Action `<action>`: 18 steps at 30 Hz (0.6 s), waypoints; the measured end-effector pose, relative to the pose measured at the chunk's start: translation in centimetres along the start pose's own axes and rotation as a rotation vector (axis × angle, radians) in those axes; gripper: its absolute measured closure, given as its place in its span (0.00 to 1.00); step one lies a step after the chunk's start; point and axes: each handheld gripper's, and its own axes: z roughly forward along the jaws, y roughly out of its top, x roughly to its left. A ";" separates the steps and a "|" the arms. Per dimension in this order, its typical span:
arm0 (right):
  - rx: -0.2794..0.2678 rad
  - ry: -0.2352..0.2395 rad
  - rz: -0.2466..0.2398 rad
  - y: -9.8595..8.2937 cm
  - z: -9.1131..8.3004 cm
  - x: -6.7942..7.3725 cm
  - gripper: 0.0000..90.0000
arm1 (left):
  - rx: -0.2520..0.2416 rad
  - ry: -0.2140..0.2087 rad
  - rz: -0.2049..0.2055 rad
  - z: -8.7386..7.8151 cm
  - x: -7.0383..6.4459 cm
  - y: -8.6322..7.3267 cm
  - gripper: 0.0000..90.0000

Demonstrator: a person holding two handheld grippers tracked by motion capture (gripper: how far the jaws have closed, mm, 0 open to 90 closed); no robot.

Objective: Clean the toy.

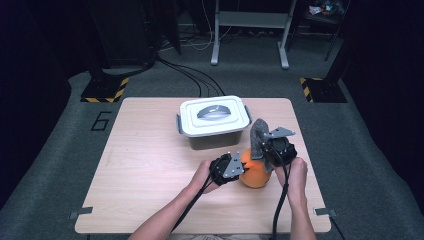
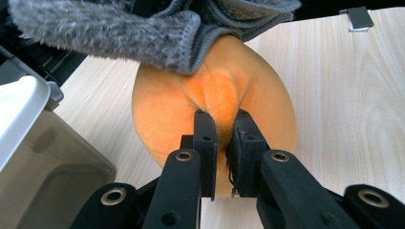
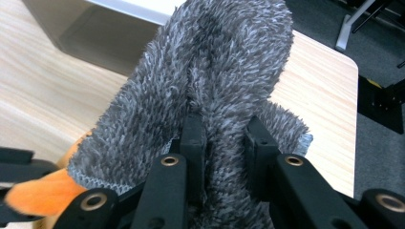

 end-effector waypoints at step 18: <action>-0.073 0.153 -0.073 0.1 -2.1 3.1 0.82 | -0.003 0.004 0.004 0.0 -0.1 -0.1 0.91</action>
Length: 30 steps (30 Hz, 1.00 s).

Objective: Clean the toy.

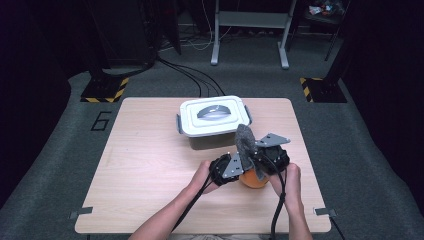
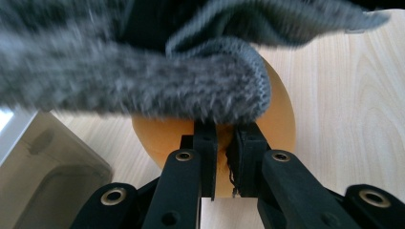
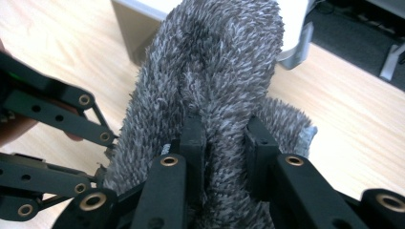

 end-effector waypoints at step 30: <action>-0.070 -0.238 0.137 -2.2 -2.6 -4.6 0.81 | -0.019 0.006 -0.080 -0.5 0.3 -1.6 0.91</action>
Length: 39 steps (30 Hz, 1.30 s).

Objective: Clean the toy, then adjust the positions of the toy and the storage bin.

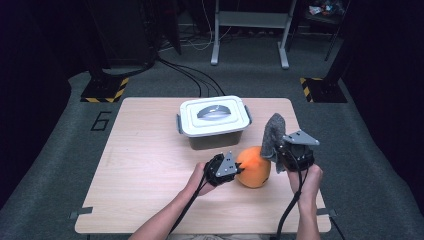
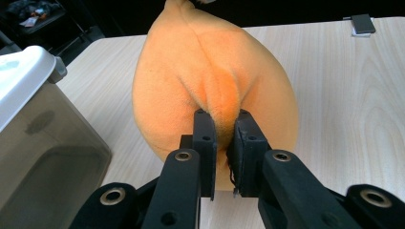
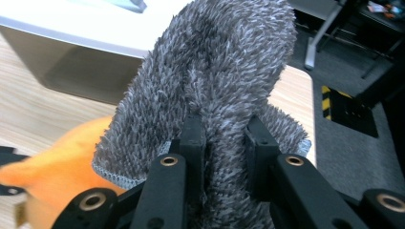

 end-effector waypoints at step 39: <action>0.210 0.000 0.192 -8.2 6.1 -4.3 0.27 | -0.013 0.043 -0.147 -0.7 0.3 -2.3 0.90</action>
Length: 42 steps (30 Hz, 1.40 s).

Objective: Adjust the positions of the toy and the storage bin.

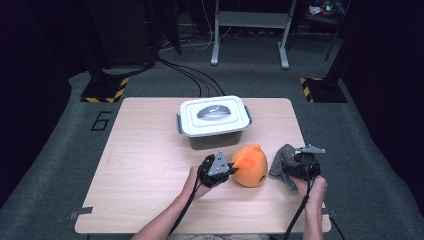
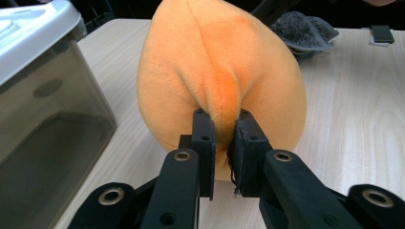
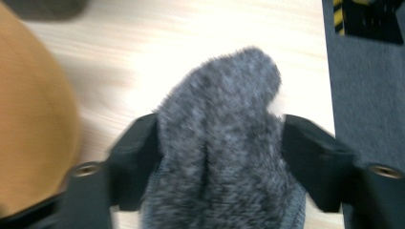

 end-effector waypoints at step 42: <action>-0.063 0.316 -0.361 -1.8 0.3 8.9 0.46 | 0.034 -0.034 -0.265 0.4 2.8 0.1 0.29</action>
